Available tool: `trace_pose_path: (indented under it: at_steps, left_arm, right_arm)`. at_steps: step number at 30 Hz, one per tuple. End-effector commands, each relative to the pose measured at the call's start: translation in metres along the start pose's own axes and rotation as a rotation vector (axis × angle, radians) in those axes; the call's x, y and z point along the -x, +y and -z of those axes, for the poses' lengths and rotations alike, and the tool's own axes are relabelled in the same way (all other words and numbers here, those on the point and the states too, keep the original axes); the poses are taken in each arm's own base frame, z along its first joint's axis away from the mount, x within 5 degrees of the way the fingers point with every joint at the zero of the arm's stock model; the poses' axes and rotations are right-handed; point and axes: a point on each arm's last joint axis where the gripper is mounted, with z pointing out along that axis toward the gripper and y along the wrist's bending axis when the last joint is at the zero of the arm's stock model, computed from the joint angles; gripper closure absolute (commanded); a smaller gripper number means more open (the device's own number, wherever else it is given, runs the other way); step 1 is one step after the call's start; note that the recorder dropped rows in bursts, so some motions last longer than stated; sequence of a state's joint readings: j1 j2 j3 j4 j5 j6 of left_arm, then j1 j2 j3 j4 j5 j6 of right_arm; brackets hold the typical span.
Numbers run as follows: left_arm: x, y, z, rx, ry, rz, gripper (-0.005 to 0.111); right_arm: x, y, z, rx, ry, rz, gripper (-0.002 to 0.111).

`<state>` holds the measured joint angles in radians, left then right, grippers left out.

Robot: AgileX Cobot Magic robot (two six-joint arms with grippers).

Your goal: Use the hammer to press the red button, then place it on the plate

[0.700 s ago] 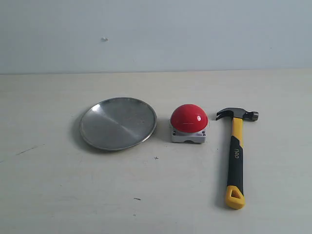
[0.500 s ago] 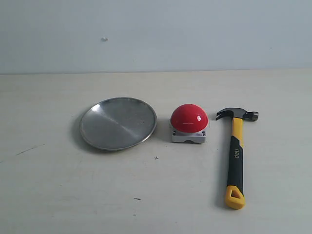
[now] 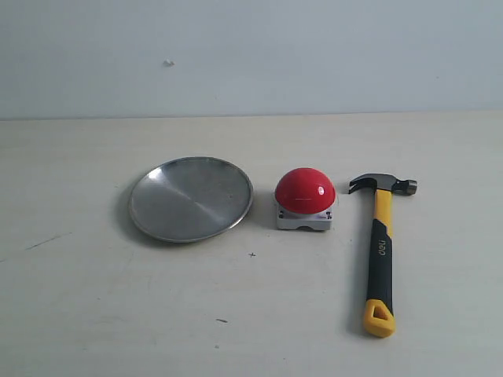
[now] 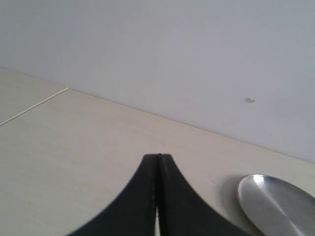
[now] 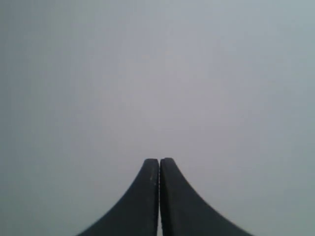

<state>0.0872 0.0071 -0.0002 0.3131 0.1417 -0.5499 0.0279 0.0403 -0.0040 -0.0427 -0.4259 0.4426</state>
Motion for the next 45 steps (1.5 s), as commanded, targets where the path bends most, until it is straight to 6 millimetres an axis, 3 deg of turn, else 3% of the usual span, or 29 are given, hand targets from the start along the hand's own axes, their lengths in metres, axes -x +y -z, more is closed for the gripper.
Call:
trace_pose_path:
  at_steps: [1, 6, 10, 14, 18, 21, 25, 27, 31, 37, 41, 45]
  left_arm:
    - [0.000, -0.001, 0.001, -0.010, -0.006, 0.008, 0.107]
    - [0.000, -0.001, 0.001, -0.010, -0.006, 0.008, 0.107]
    - [0.000, -0.001, 0.001, -0.010, -0.006, 0.008, 0.107]
    - [0.000, -0.001, 0.001, -0.010, -0.006, 0.008, 0.107]
    - [0.000, -0.001, 0.001, -0.010, -0.006, 0.008, 0.107]
    - [0.000, -0.001, 0.001, -0.010, -0.006, 0.008, 0.107]
    - [0.000, -0.001, 0.001, -0.010, -0.006, 0.008, 0.107]
    - [0.000, -0.001, 0.001, -0.010, -0.006, 0.008, 0.107]
    - [0.000, -0.001, 0.001, -0.010, -0.006, 0.008, 0.107]
    - [0.000, -0.001, 0.001, -0.010, -0.006, 0.008, 0.107]
    - [0.000, -0.001, 0.001, -0.010, -0.006, 0.008, 0.107]
    - [0.000, -0.001, 0.001, -0.010, -0.006, 0.008, 0.107]
  right_arm:
    - [0.019, 0.006, -0.003, 0.027, -0.108, -0.078, 0.107]
    - [0.047, 0.014, -0.034, -0.054, -0.019, 0.059, 0.108]
    - [0.048, 0.009, -0.078, -0.170, 0.174, 0.070, 0.108]
    - [0.020, 0.002, -0.138, -0.195, 0.537, 0.212, 0.108]
    - [-0.029, -0.012, -0.185, -0.224, 0.895, 0.159, 0.108]
    - [-0.061, -0.024, -0.215, -0.266, 1.049, 0.118, 0.108]
    - [-0.092, -0.056, -0.246, -0.421, 1.209, 0.089, 0.108]
    - [-0.107, -0.084, -0.262, -0.568, 1.343, 0.120, 0.108]
    - [-0.122, -0.111, -0.282, -0.684, 1.594, 0.310, 0.108]
    - [-0.149, -0.120, -0.288, -0.656, 1.650, 0.264, 0.108]
    - [-0.155, -0.143, -0.284, -0.512, 1.752, 0.129, 0.108]
    - [-0.148, -0.172, -0.284, -0.562, 1.677, -0.054, 0.108]
